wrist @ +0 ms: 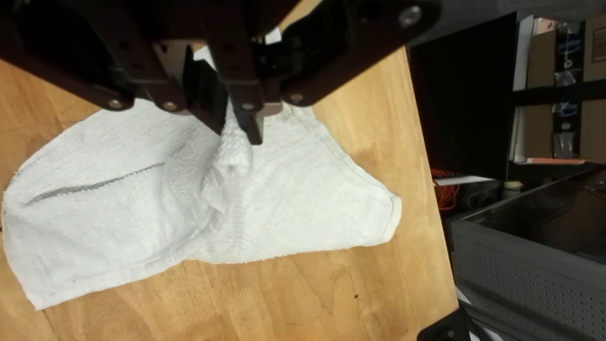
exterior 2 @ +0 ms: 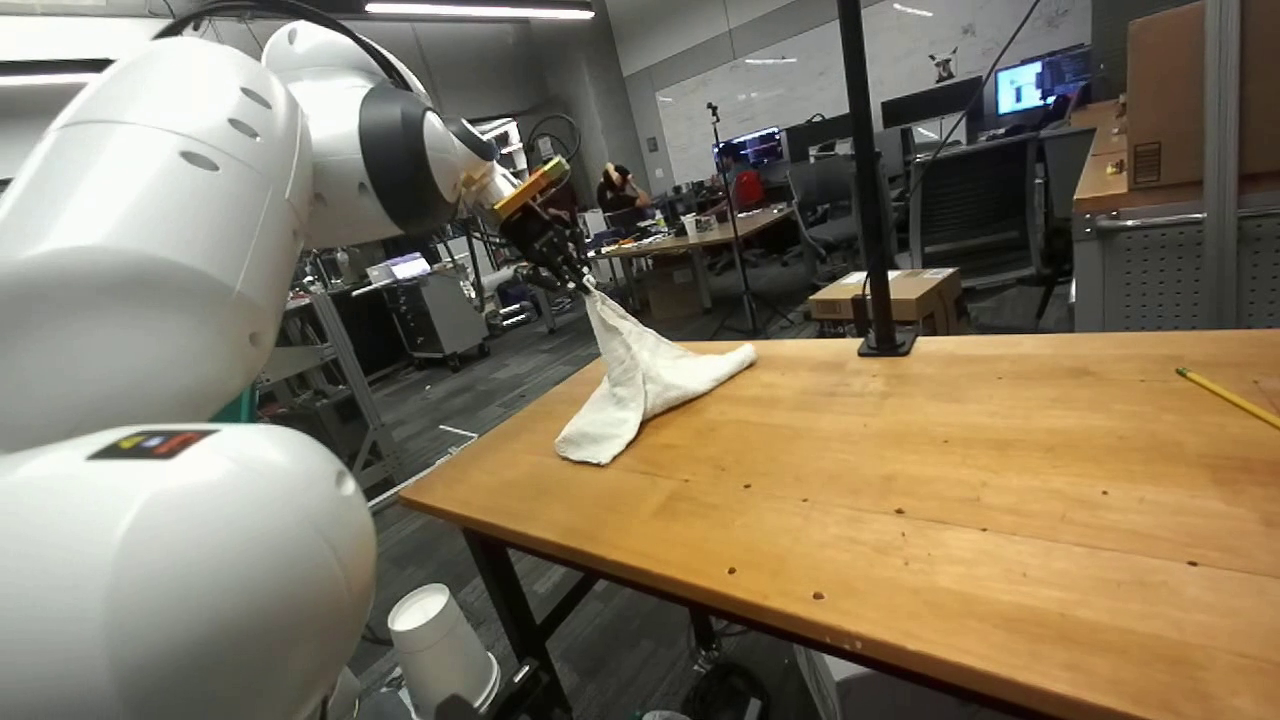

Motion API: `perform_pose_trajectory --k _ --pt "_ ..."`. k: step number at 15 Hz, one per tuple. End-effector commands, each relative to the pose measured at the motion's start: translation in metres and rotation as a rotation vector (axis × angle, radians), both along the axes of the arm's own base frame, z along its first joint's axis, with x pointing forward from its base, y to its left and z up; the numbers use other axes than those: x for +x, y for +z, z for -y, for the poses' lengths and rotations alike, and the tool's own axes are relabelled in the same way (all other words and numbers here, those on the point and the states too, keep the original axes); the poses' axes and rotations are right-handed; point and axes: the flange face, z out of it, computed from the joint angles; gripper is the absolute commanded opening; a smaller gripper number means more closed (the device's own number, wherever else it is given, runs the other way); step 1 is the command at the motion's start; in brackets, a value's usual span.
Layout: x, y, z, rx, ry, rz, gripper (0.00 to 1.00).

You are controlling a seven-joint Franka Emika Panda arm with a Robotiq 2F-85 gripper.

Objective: Fold the white towel on the table.

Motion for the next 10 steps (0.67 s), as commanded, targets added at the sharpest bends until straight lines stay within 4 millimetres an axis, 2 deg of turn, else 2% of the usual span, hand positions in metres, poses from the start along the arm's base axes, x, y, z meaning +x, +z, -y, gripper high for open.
perform_pose_trajectory --k 1,3,5,10 --pt "-0.003 0.013 -0.018 0.056 0.032 -0.034 0.04" --pt "-0.004 0.015 -0.02 0.108 0.019 -0.07 0.04" --pt "-0.002 0.017 -0.013 0.168 -0.017 -0.125 0.04" --pt "0.021 0.03 0.034 0.363 -0.138 -0.258 0.05"
